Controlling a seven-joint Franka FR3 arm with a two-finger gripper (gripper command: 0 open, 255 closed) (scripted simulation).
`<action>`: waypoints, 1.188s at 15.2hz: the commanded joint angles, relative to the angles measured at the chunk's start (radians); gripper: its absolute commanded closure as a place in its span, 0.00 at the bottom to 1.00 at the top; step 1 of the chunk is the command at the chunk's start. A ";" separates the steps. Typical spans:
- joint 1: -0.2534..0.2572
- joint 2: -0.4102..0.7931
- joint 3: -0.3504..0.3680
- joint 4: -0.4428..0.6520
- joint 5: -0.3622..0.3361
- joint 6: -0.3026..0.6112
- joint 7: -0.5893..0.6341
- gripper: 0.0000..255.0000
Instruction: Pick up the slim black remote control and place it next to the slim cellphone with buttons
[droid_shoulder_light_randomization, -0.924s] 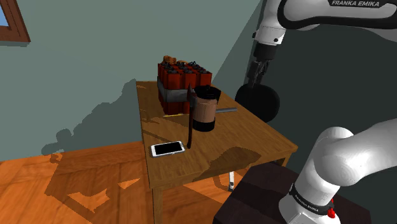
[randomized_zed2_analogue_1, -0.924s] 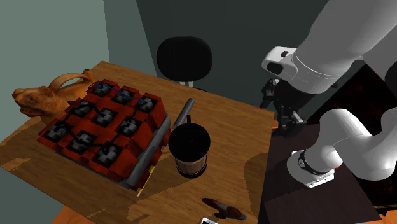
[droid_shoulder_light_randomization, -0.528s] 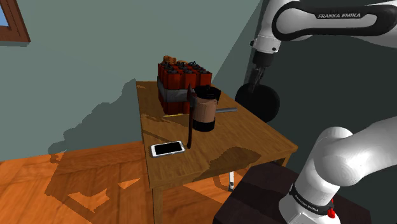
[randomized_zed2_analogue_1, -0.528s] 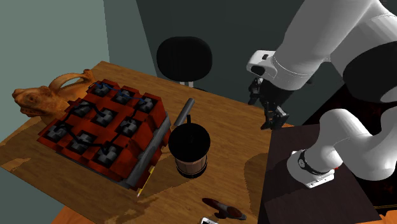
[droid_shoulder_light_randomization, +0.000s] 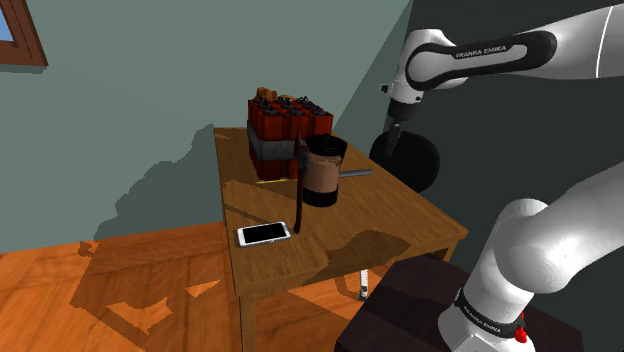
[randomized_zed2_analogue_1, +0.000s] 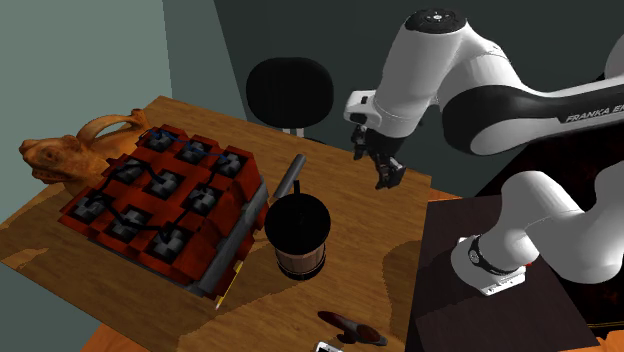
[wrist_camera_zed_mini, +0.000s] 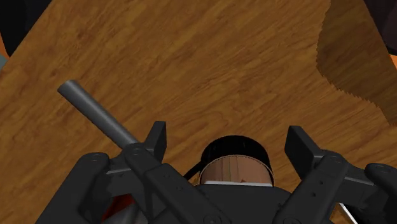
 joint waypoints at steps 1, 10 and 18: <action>0.014 0.064 -0.048 0.017 -0.004 0.053 -0.089 0.00; 0.083 0.411 -0.229 0.163 0.115 0.252 -0.511 0.00; 0.034 0.782 -0.239 0.399 0.371 0.325 -0.919 0.00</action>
